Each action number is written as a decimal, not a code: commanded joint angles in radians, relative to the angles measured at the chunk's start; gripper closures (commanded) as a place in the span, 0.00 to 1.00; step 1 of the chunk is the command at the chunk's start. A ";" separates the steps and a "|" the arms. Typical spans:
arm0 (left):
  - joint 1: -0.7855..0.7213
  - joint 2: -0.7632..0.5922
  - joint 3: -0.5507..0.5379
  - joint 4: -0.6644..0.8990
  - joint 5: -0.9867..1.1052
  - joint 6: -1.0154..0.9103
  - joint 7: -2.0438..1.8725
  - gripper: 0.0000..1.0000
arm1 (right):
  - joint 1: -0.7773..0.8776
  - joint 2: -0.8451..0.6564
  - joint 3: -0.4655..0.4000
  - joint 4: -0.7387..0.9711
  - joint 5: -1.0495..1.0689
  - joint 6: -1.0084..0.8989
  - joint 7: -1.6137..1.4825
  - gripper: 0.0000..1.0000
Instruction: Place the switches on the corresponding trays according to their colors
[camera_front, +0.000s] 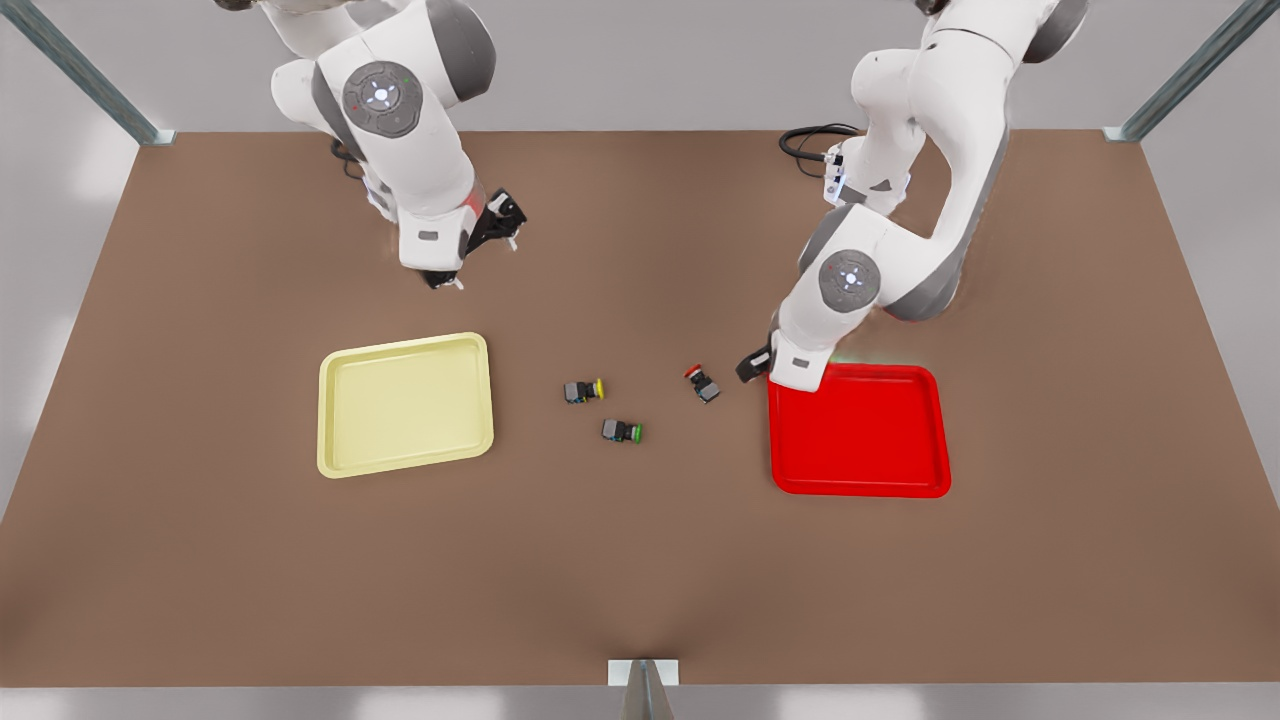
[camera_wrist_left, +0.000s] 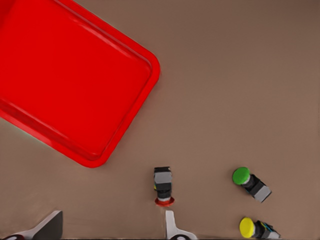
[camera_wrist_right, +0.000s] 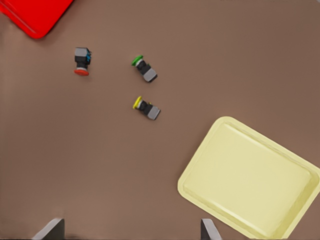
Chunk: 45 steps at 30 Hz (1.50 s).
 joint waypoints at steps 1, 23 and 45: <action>-0.005 0.022 -0.015 0.000 0.065 0.025 -0.061 0.01 | -0.065 0.019 0.020 0.001 0.000 0.021 -0.039 0.00; -0.046 0.350 -0.012 -0.081 0.129 0.369 0.035 0.01 | 0.120 0.570 0.063 -0.040 -0.263 0.593 -0.554 0.00; -0.065 0.395 0.012 -0.086 0.152 0.405 0.046 0.24 | 0.096 0.610 0.030 -0.192 -0.341 0.727 -0.469 0.00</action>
